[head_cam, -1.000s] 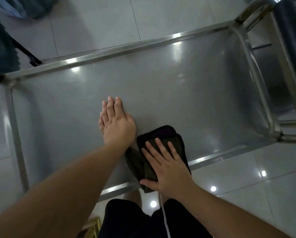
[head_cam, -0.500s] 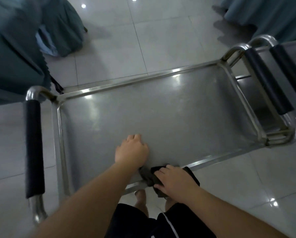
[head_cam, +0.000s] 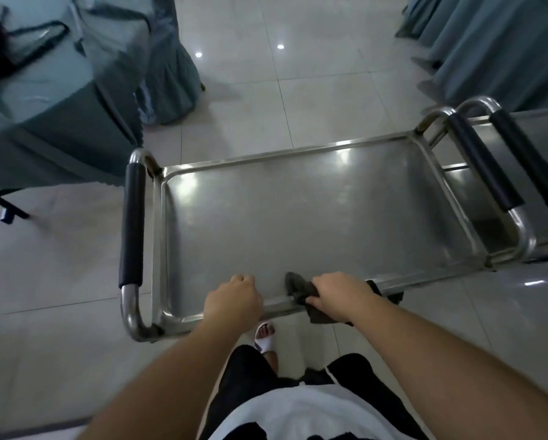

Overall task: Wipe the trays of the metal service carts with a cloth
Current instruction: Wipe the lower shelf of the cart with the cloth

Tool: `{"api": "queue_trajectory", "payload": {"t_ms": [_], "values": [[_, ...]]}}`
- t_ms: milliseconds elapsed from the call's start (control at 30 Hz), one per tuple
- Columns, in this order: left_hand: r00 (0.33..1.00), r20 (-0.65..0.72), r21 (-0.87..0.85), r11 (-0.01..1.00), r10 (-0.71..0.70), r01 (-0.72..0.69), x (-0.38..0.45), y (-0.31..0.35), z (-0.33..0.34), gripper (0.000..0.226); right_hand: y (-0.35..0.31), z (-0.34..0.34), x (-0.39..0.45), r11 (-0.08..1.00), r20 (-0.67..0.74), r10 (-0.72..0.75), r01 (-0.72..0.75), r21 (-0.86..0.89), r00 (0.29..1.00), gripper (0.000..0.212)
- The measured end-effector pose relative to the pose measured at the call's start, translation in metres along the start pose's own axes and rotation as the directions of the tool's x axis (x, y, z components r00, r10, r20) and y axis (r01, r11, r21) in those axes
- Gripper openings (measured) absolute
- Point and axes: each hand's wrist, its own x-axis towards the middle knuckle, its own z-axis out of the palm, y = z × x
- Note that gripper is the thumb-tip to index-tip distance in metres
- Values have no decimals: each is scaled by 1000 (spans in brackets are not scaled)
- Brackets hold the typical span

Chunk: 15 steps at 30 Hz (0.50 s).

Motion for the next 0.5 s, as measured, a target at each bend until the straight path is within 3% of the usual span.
{"api": "queue_trajectory", "payload": {"t_ms": [267, 500], "values": [[989, -134, 28, 997, -63, 67, -60, 24, 36, 34, 2, 1, -51, 984, -95, -145, 134, -114, 985, 35], [986, -85, -84, 988, -141, 134, -127, 54, 98, 40, 7, 54, -111, 970, -58, -210, 201, -133, 976, 40]]}}
